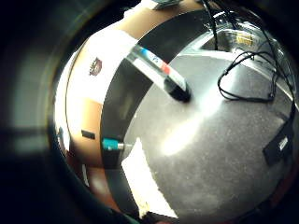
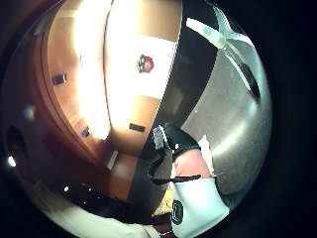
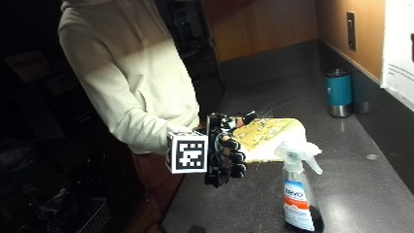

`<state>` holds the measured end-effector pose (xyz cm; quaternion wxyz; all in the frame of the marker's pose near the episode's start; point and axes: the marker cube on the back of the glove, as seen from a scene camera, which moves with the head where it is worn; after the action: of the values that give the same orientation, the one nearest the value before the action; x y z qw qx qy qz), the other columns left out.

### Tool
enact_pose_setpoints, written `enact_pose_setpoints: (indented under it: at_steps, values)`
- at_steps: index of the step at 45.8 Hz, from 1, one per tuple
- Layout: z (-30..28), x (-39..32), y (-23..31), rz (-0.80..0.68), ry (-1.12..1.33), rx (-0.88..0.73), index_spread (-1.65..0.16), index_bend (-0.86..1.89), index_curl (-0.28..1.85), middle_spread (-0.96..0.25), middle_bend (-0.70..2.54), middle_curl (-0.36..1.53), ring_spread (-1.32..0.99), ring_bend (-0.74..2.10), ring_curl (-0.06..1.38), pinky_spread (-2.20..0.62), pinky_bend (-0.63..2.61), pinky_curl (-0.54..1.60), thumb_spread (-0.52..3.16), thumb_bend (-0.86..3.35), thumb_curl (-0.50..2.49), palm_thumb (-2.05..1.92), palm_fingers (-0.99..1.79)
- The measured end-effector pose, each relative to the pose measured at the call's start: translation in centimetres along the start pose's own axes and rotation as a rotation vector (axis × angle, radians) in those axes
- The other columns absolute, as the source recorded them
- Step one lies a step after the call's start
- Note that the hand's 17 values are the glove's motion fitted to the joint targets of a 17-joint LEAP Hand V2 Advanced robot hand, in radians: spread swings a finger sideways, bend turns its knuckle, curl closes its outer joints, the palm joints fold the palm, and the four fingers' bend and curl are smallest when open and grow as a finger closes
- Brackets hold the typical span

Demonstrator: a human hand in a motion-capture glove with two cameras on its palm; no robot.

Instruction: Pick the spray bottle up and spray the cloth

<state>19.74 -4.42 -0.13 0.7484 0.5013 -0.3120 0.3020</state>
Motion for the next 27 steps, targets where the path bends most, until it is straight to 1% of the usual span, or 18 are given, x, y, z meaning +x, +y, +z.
enact_pose_setpoints:
  at_steps: [18,27]
  values:
    - [4.4,2.7,-5.9,0.184,-0.074,0.086,-0.31,0.14,0.20,0.00,0.20,0.31,0.03,0.41,0.27,0.18,0.52,0.34,0.96,-0.03,0.36,0.62,0.01]
    - [6.3,3.6,-8.7,0.236,-0.095,0.130,-0.31,0.13,0.21,0.00,0.21,0.32,0.01,0.43,0.27,0.17,0.51,0.34,0.95,-0.03,0.36,0.63,0.07]
